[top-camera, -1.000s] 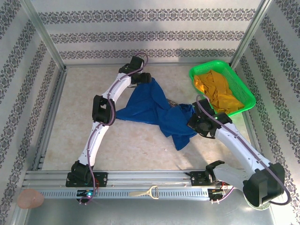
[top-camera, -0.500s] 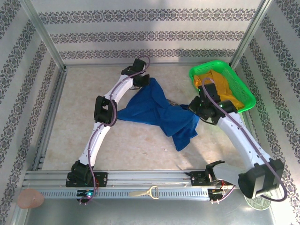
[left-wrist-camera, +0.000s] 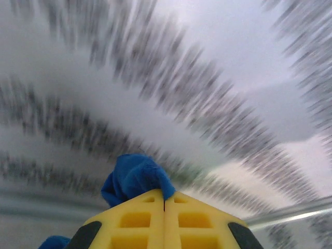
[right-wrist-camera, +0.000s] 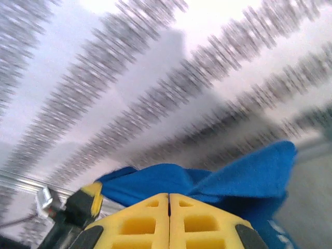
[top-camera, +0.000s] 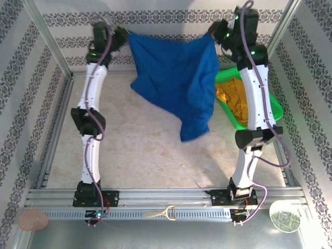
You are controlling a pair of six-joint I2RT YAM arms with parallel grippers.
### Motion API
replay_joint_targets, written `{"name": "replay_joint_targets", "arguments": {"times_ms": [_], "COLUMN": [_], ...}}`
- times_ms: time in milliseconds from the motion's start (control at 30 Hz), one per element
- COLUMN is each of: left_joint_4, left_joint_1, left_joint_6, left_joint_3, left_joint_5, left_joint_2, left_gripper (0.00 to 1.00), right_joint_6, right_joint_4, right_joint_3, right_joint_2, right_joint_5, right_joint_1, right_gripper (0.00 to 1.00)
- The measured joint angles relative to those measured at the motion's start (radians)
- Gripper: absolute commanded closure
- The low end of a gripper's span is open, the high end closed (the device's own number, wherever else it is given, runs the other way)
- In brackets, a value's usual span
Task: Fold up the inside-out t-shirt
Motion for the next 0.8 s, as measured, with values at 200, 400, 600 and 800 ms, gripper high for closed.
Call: {"name": "replay_joint_targets", "arguments": {"times_ms": [200, 400, 600, 800], "left_joint_4": [-0.019, 0.126, 0.205, 0.2], "left_joint_1": [0.015, -0.057, -0.043, -0.035], "left_joint_6": [0.048, 0.134, 0.151, 0.156], "left_joint_3": [-0.095, -1.004, -1.791, -2.028], "left_joint_5": [0.082, 0.078, -0.043, -0.099], "left_joint_2": [-0.279, -0.775, -0.918, -0.887], "left_gripper": [1.0, 1.0, 1.0, 0.65], "right_joint_6": [-0.042, -0.094, 0.09, 0.24], "right_joint_4": [-0.063, 0.109, 0.288, 0.239], "right_joint_3": [0.11, -0.82, -1.764, -2.095], "right_joint_2": [-0.042, -0.48, -0.709, -0.789], "right_joint_5": [-0.012, 0.064, 0.157, 0.249], "right_joint_1": [0.019, 0.218, 0.346, 0.356], "right_gripper": [1.0, 1.0, 1.0, 1.0]}}
